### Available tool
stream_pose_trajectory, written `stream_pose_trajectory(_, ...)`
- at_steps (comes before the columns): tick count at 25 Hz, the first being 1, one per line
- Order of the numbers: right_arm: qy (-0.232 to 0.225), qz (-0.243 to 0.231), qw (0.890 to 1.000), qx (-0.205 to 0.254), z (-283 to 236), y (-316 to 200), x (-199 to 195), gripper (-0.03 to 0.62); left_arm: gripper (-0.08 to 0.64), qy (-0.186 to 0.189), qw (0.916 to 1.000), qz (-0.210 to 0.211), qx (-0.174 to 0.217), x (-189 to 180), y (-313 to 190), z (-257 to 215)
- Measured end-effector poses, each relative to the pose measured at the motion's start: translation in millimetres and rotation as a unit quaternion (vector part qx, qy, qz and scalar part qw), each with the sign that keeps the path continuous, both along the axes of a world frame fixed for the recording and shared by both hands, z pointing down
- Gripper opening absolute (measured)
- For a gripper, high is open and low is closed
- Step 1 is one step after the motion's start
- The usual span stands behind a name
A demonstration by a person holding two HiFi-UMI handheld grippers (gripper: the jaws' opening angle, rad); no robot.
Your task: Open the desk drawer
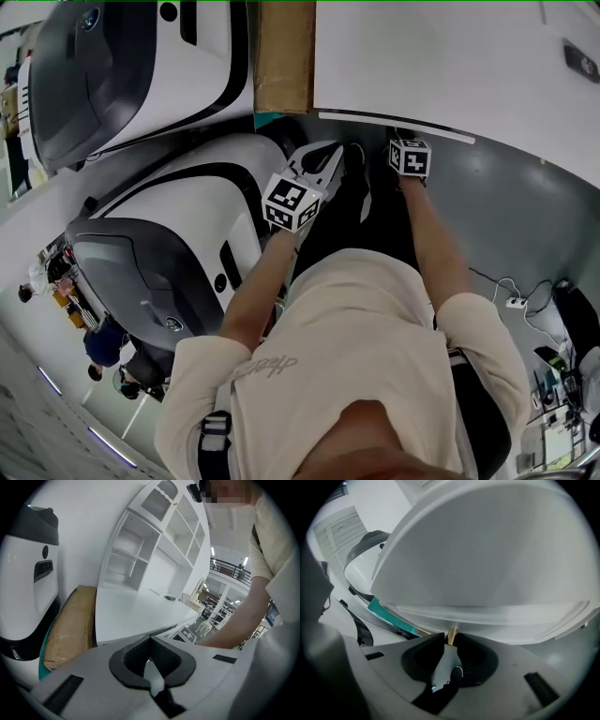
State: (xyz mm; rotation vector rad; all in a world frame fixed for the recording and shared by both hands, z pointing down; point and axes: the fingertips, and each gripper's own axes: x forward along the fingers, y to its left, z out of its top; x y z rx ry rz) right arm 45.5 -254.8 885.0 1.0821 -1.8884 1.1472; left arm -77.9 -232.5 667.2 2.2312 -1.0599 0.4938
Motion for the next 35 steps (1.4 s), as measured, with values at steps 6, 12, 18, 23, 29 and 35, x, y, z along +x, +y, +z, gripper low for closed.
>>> stream_pose_trajectory(6,-0.002,0.006,1.000,-0.007,-1,18,1,0.084,0.000,0.003,0.9998,0.017,0.005,-4,3,-1)
stream_pose_trajectory(12,0.008,0.007,1.000,-0.018,-1,41,1,0.084,0.000,0.012,0.9991,0.040,0.009,-9,17,-3)
stream_pose_trajectory(18,0.016,0.002,0.999,-0.032,-3,66,3,0.084,0.000,0.015,0.9983,0.055,0.011,-15,25,-5)
stream_pose_trajectory(23,0.014,0.000,0.999,-0.040,-4,83,3,0.084,0.000,0.013,0.9974,0.070,0.009,-15,27,-4)
stream_pose_trajectory(29,0.010,-0.008,0.999,-0.047,-4,100,4,0.084,0.000,0.013,0.9970,0.077,0.001,-8,31,4)
stream_pose_trajectory(35,-0.003,-0.005,0.999,-0.040,-3,118,6,0.084,0.000,0.013,0.9965,0.081,-0.011,8,41,12)
